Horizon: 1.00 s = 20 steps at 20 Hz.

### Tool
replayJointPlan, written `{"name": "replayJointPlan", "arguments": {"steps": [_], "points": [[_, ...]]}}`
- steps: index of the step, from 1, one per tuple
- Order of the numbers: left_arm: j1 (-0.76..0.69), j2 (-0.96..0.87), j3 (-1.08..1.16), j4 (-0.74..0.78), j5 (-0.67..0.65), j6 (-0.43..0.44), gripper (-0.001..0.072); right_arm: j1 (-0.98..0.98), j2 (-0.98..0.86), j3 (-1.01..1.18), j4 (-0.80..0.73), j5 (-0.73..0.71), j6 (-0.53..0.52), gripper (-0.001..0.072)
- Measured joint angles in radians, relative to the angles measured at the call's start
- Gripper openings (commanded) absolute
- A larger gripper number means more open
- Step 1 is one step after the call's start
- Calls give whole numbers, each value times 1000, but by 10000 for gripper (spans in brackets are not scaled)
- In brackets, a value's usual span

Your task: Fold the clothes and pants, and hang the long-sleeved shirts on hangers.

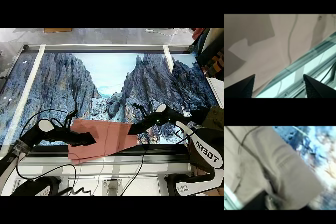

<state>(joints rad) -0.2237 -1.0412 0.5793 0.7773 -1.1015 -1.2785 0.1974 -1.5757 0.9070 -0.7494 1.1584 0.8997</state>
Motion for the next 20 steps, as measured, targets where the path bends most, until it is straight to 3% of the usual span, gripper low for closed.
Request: {"name": "replayJointPlan", "arguments": {"steps": [5, 10, 16, 20], "points": [[2, 0, 32, 3, 46, 59, 695, 64, 17, 151, -14, 5, 17, 18], [24, 4, 191, 7, 62, 143, 696, -3, 92, 401, -238, 44, 209, 18], [77, 41, 396, 29, 71, 273, 694, -295, 307, 592, -534, 255, 465, 19], [100, 98, 456, 198, 142, 317, 694, -581, 486, 621, -700, 383, 544, 18]]}}
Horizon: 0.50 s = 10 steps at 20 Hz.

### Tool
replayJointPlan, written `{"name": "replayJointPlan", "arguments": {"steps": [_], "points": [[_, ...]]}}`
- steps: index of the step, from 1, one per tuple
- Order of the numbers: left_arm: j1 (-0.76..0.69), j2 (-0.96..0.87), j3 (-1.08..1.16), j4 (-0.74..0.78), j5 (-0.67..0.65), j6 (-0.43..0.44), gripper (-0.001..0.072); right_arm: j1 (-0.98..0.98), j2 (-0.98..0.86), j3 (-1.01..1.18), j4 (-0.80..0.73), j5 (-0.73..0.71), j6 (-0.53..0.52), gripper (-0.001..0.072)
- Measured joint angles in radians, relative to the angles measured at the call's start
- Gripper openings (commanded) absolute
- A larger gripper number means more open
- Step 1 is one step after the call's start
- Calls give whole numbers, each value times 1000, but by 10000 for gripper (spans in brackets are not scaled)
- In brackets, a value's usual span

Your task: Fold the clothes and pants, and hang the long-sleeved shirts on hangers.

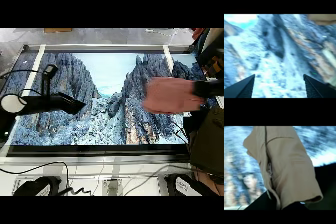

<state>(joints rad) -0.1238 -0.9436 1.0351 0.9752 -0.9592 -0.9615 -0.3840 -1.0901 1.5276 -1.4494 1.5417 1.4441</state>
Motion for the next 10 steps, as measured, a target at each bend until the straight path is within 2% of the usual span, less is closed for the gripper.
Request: {"name": "replayJointPlan", "arguments": {"steps": [4, 10], "points": [[10, 37, 16, 111, 56, 16, 693, -328, 129, 8, -112, 74, 135, 18], [13, 46, 22, 158, 82, 19, 693, -761, 211, 10, -187, 170, 364, 20]]}}
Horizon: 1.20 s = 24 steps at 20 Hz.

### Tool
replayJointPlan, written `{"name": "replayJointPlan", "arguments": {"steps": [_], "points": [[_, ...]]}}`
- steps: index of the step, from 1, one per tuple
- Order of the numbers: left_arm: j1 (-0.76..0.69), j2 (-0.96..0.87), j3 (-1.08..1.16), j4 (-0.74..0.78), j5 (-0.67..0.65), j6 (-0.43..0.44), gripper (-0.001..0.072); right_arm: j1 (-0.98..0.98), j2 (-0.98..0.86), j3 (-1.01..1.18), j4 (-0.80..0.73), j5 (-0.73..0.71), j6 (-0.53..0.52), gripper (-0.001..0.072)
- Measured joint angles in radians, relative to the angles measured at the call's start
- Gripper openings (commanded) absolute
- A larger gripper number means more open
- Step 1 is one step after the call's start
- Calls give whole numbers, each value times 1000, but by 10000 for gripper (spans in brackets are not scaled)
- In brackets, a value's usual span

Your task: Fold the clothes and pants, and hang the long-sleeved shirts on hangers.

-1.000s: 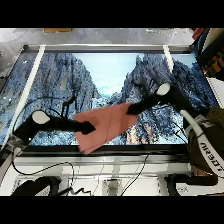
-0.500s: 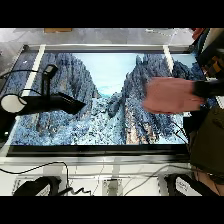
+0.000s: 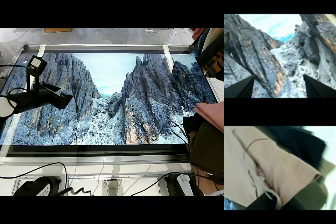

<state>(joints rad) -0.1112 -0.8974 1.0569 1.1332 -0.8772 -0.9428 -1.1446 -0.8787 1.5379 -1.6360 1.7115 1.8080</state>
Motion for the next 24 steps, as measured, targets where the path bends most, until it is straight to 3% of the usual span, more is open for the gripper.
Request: {"name": "replayJointPlan", "arguments": {"steps": [1, 2, 4, 5, 8, 10, 11, 13, 14, 15, 16, 20, 24], "points": [[0, 0, 0, 3, 2, 0, 693, -42, 5, 0, -4, 9, 26, 38], [0, 1, 0, 4, 3, 0, 693, -74, 8, 0, -7, 16, 51, 133], [0, 1, 0, 7, 3, 0, 693, -116, 13, 0, -6, 11, 94, 478], [0, 1, 0, 8, 5, 0, 693, -127, 14, -1, -4, 1, 107, 556], [0, 1, 0, 10, 5, 0, 693, -147, 16, -1, 23, -27, 129, 540], [0, 1, 0, 10, 5, 0, 693, -152, 16, -1, 73, -49, 114, 311], [0, 1, 0, 10, 6, 0, 693, -148, 16, -2, 111, -63, 94, 257], [0, 1, 0, 10, 6, 1, 693, -117, 15, -2, 211, -89, 44, 241], [0, 1, 0, 10, 6, 0, 693, -82, 11, -4, 280, -90, 6, 190], [0, 1, 0, 10, 6, 1, 693, -37, 9, -10, 341, -92, -32, 77], [0, 1, 0, 10, 6, 1, 693, 27, 7, -18, 400, -91, -72, 19], [0, 1, 0, 11, 6, 1, 693, 386, 3, -51, 488, -82, -192, 19], [0, 1, 0, 11, 6, 1, 693, 762, 2, -89, 362, -76, -235, 19]]}}
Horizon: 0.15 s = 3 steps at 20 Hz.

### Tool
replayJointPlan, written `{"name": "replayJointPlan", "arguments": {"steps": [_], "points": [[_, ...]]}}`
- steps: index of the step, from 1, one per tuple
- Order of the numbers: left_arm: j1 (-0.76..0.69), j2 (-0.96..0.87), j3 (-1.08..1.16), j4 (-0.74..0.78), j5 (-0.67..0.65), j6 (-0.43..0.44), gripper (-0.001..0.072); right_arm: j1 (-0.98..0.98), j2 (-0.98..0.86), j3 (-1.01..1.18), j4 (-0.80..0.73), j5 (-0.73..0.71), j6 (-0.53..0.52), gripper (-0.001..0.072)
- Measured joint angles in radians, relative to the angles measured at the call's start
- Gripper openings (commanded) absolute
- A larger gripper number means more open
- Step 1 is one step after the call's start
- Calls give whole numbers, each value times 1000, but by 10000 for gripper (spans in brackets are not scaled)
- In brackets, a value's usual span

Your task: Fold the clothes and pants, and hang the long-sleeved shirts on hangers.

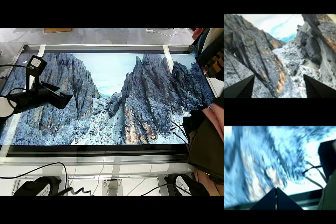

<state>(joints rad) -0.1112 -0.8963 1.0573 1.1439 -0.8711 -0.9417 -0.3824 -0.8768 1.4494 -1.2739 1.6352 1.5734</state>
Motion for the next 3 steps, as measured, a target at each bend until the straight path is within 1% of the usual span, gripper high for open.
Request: {"name": "replayJointPlan", "arguments": {"steps": [3], "points": [[0, 0, 0, 0, 0, 0, 693, 176, 0, -34, -116, 0, -6, 19]]}}
